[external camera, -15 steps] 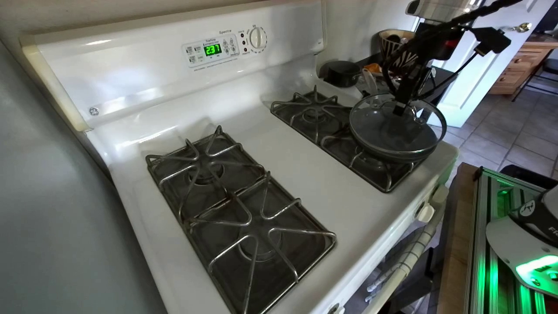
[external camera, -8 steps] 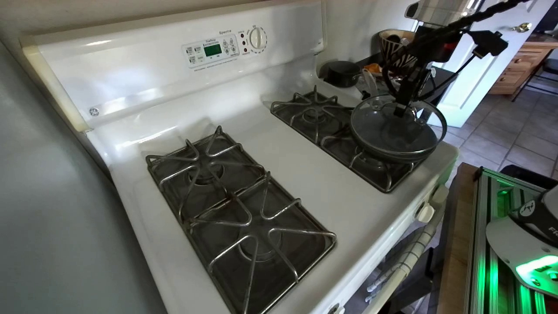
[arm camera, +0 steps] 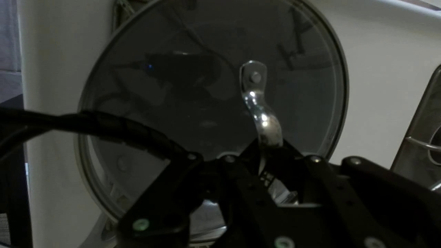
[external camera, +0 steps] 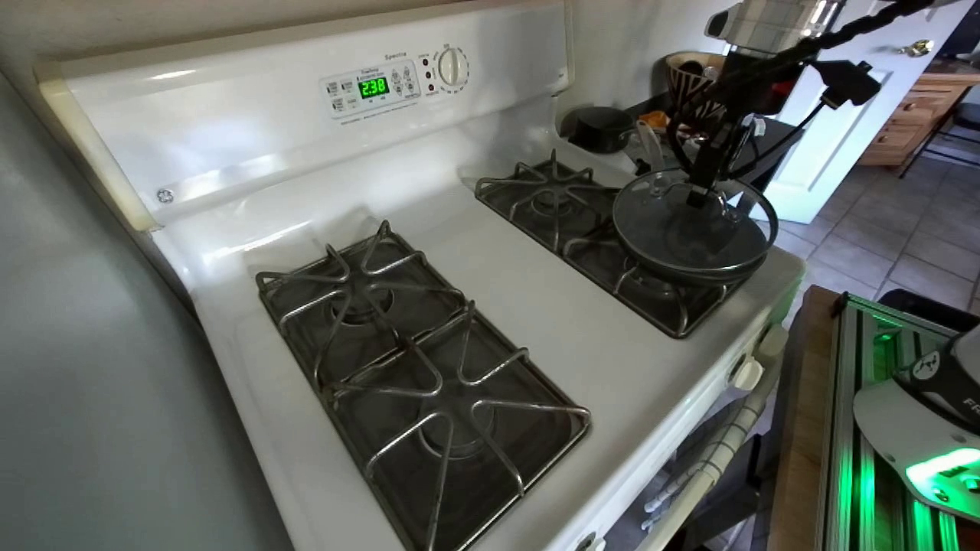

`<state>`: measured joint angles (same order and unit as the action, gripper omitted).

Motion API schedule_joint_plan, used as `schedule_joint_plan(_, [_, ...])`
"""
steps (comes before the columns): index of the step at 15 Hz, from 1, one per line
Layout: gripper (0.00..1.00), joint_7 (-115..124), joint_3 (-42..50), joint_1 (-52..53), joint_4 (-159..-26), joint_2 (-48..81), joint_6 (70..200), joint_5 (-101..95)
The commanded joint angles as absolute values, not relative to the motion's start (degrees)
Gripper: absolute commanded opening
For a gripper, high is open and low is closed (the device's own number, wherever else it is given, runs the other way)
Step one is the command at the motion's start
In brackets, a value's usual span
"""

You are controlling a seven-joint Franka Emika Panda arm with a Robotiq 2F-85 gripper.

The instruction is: Put the glass lid on the pan

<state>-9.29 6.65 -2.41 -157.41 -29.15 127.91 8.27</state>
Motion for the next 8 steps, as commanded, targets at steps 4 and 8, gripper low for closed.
schedule_joint_plan(4, [0.0, -10.34, 7.09, -2.2, -157.34, -28.46, 129.08, 8.14])
schedule_joint_plan(8, [0.0, -10.11, 6.9, -2.45, -157.34, -28.19, 129.2, 7.6])
